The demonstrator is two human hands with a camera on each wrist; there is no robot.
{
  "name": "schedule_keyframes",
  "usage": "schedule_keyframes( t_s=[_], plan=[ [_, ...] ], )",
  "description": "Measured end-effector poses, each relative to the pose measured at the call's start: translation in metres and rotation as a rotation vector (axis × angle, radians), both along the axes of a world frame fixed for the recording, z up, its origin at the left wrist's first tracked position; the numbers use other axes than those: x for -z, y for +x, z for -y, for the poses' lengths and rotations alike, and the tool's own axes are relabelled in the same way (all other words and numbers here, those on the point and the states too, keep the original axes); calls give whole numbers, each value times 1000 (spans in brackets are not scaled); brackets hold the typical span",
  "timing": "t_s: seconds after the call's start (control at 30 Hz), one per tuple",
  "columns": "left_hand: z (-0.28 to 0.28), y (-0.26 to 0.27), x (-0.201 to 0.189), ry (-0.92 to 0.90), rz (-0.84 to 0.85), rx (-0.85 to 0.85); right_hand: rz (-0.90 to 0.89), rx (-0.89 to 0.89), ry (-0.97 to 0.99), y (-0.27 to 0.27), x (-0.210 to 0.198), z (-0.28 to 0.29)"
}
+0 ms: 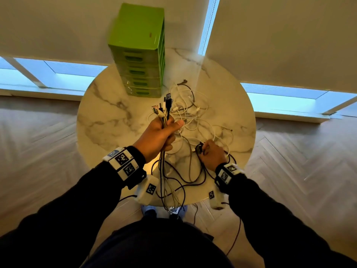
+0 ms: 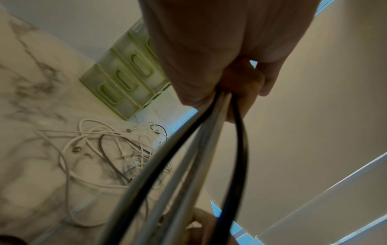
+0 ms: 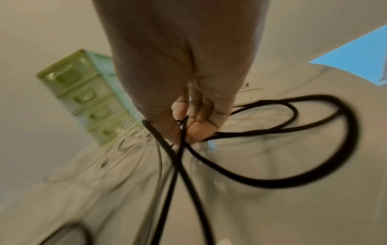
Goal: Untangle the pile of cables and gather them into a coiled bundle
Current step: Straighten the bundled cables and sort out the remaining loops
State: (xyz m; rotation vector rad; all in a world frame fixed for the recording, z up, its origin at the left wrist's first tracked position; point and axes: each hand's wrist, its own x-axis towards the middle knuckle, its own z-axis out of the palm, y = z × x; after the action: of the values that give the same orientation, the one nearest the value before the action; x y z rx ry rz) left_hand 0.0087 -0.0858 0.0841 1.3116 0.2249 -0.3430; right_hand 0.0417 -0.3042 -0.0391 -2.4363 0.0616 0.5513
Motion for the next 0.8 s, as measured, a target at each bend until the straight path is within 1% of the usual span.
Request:
schedule_keyframes(
  t_s=[0.07, 0.13, 0.2, 0.27, 0.3, 0.33, 0.37, 0.4, 0.43, 0.5, 0.63, 0.67, 0.8],
  plan=[
    [-2, 0, 1, 5, 4, 1, 12, 52, 46, 15, -10, 12],
    [-2, 1, 2, 6, 12, 9, 45, 36, 2, 25, -18, 22],
    [0, 2, 2, 3, 20, 20, 190, 23, -42, 27, -24, 24],
    [3, 4, 1, -7, 22, 30, 283, 7, 31, 20, -31, 15],
    [4, 5, 1, -7, 21, 35, 269, -52, 76, 14, -30, 8],
    [6, 6, 1, -6, 20, 41, 206, -133, 89, 7, -26, 2],
    [7, 6, 2, -5, 21, 46, 114, -219, 56, -1, -23, -5],
    [8, 7, 2, -6, 21, 51, 16, -284, -29, -8, -19, -10],
    [9, 7, 2, -7, 20, 58, -47, -304, -126, -13, -16, -13],
    [9, 7, 1, -7, 20, 70, -52, -240, -245, -19, -10, -13],
    [4, 5, 1, 4, 13, 75, 85, -141, -273, -17, 3, -3],
    [2, 4, 2, 5, 11, 78, 93, -125, -291, -16, 7, 1],
    [-2, 2, 3, 16, -2, 81, 35, -147, -359, -12, 15, 9]
  ],
)
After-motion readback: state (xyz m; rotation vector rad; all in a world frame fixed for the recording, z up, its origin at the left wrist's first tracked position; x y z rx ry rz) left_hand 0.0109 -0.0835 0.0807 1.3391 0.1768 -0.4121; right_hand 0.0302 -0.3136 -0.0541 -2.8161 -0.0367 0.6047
